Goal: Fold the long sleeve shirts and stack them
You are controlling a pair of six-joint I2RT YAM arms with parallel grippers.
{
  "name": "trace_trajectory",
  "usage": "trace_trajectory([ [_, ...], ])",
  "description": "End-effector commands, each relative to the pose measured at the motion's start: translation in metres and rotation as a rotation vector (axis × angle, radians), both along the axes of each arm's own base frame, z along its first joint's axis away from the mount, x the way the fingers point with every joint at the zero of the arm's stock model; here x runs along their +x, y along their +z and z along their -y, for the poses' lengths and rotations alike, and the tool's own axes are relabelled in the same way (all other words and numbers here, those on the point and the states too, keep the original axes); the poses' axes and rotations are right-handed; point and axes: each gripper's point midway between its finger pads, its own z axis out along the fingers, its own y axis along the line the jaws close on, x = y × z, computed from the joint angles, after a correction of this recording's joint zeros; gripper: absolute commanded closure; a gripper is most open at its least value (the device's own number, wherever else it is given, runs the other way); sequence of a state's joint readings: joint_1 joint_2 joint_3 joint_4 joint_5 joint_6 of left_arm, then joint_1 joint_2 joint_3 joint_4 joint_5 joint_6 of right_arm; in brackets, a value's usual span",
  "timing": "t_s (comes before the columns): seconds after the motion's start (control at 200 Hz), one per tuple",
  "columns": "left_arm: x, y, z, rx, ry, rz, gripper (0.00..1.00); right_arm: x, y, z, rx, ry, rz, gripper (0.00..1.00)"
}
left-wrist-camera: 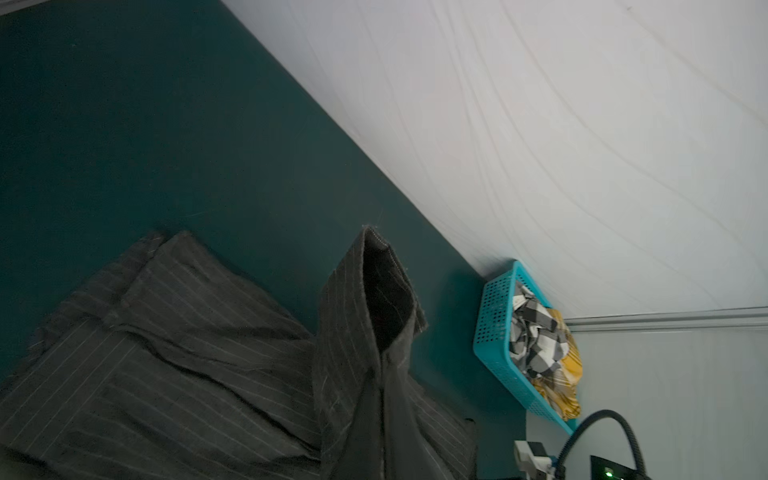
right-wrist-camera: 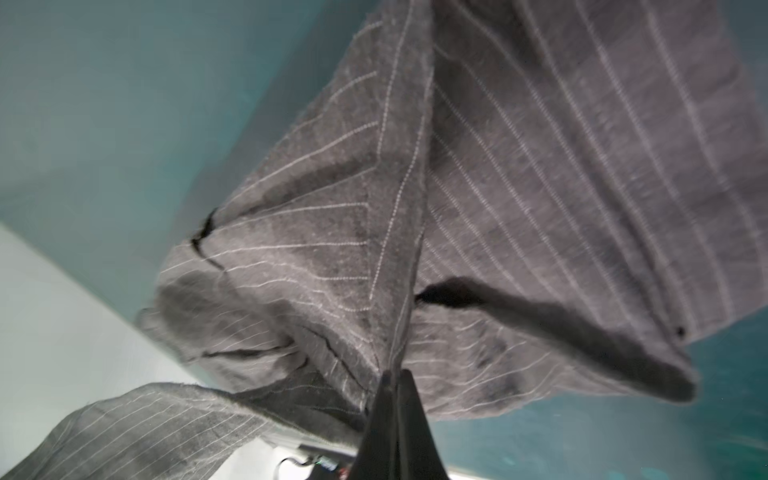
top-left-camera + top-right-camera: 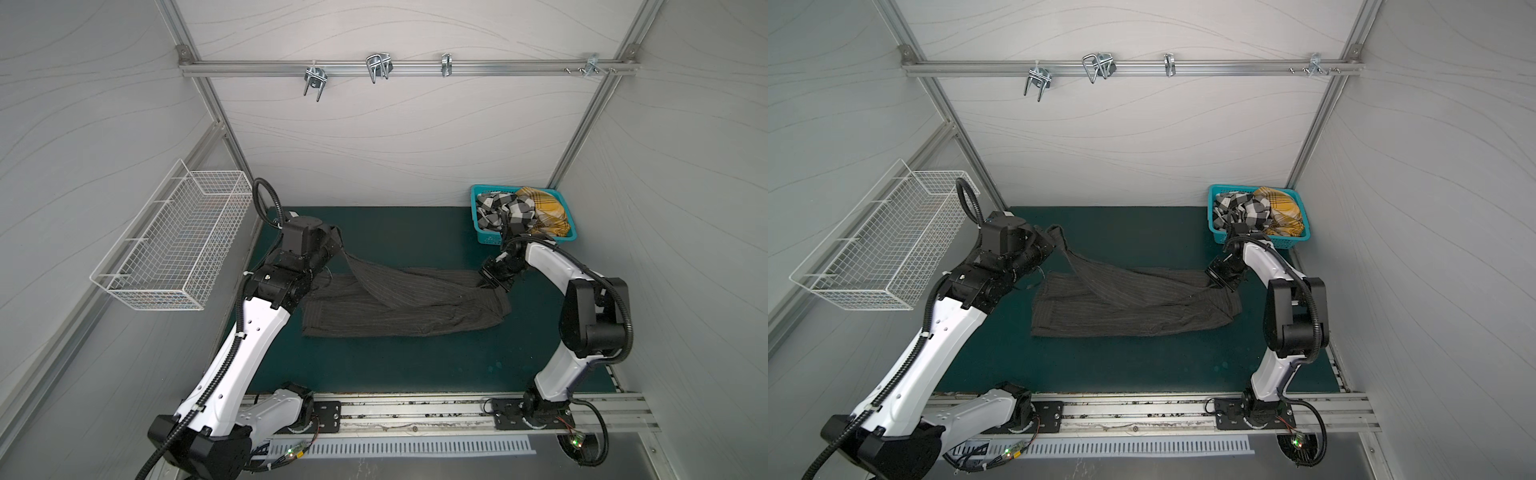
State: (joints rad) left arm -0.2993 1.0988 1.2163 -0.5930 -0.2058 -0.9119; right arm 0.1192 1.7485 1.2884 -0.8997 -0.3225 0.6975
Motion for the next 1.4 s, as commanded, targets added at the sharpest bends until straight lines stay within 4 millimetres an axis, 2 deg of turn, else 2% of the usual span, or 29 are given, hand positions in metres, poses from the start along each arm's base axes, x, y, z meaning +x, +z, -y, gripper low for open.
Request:
trace_trajectory([
  [0.0,0.014,-0.001,-0.010,0.040,0.031,0.064,1.00,-0.008,-0.019,0.012,-0.086,0.050,-0.059,1.00],
  [0.08,0.029,-0.026,-0.014,0.044,0.008,0.064,1.00,0.002,-0.027,0.011,-0.090,0.070,-0.072,1.00],
  [0.235,0.052,-0.066,-0.023,-0.002,-0.018,0.111,1.00,0.032,-0.018,0.010,-0.116,0.079,-0.033,1.00],
  [0.325,0.059,-0.094,-0.032,-0.052,-0.012,0.109,1.00,0.047,-0.017,0.008,-0.121,0.082,-0.030,1.00],
  [0.455,0.063,-0.139,-0.050,-0.100,0.023,0.045,1.00,0.055,-0.025,0.007,-0.130,0.090,-0.055,1.00],
  [0.635,0.053,-0.192,-0.064,-0.110,0.040,-0.066,1.00,0.054,-0.038,0.005,-0.138,0.096,-0.085,1.00],
  [0.83,0.022,-0.229,-0.085,-0.063,0.147,-0.174,1.00,0.053,-0.046,-0.001,-0.148,0.118,-0.098,1.00],
  [0.99,0.010,-0.253,-0.095,-0.030,0.196,-0.287,1.00,0.056,-0.046,-0.001,-0.153,0.116,-0.095,1.00],
  [1.01,0.010,-0.254,-0.096,-0.028,0.200,-0.299,0.92,0.057,-0.045,-0.001,-0.155,0.118,-0.095,0.98],
  [1.05,0.008,-0.259,-0.097,-0.021,0.209,-0.332,0.70,0.057,-0.041,0.000,-0.163,0.125,-0.090,0.82],
  [1.08,0.007,-0.258,-0.099,-0.014,0.218,-0.348,0.60,0.057,-0.036,0.000,-0.169,0.133,-0.083,0.70],
  [1.136,0.003,-0.254,-0.105,0.014,0.243,-0.386,0.51,0.055,-0.023,0.002,-0.190,0.151,-0.057,0.55],
  [1.191,-0.003,-0.241,-0.117,0.067,0.291,-0.428,0.46,0.052,-0.005,0.006,-0.232,0.176,-0.022,0.37],
  [1.281,-0.024,-0.211,-0.142,0.180,0.412,-0.551,0.41,0.035,0.020,0.014,-0.316,0.225,0.020,0.31],
  [1.346,-0.028,-0.178,-0.154,0.247,0.464,-0.577,0.40,0.014,0.028,0.012,-0.357,0.282,0.030,0.32],
  [1.396,-0.024,-0.163,-0.153,0.254,0.452,-0.572,0.40,-0.007,0.029,0.010,-0.399,0.335,0.025,0.32],
])
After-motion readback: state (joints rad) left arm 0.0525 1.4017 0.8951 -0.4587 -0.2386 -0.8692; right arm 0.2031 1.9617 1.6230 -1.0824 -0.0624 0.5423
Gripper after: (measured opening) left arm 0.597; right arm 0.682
